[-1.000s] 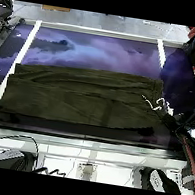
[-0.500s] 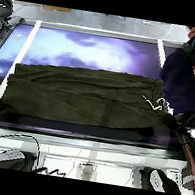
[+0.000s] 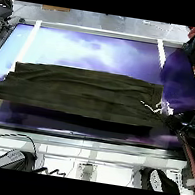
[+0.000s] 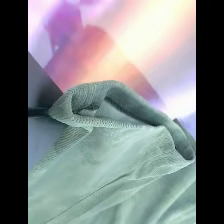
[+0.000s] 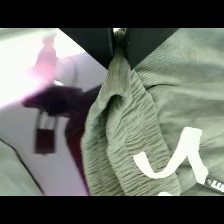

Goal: Fold the clothes and pants, and hang the long-sleeved shirts on hangers.

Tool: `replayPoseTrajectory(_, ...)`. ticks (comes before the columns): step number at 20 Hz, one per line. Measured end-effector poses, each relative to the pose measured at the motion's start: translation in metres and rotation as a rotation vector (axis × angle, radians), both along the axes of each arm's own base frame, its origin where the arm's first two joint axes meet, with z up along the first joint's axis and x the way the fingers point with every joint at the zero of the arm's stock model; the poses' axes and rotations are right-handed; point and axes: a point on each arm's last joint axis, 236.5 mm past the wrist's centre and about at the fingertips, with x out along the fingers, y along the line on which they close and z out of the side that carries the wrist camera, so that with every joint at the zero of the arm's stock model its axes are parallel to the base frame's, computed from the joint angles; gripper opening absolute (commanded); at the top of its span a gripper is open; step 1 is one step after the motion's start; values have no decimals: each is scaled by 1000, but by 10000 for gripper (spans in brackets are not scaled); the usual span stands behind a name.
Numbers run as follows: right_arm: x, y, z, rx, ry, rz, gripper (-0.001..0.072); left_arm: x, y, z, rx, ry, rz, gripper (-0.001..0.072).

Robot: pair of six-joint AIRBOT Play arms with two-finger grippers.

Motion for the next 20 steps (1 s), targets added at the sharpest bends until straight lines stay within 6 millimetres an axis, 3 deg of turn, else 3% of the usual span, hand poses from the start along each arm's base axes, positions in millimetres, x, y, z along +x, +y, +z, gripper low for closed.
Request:
replayPoseTrajectory(6, -46, -14, 31, -158, 40, -8, 36, -7, -2, 4, 16, 27, -24, 26)
replayPoseTrajectory(10, -54, -17, 37, -180, 42, -29, 35, 1, 1, 9, 6, 4, 26, 24)
replayPoseTrajectory(15, -10, -26, 48, -157, -89, -76, 34, 50, 2, 33, 27, -39, 46, 23)
replayPoseTrajectory(20, 66, -45, 57, -83, -159, -103, 35, 115, -4, 45, 67, -25, 17, 24)
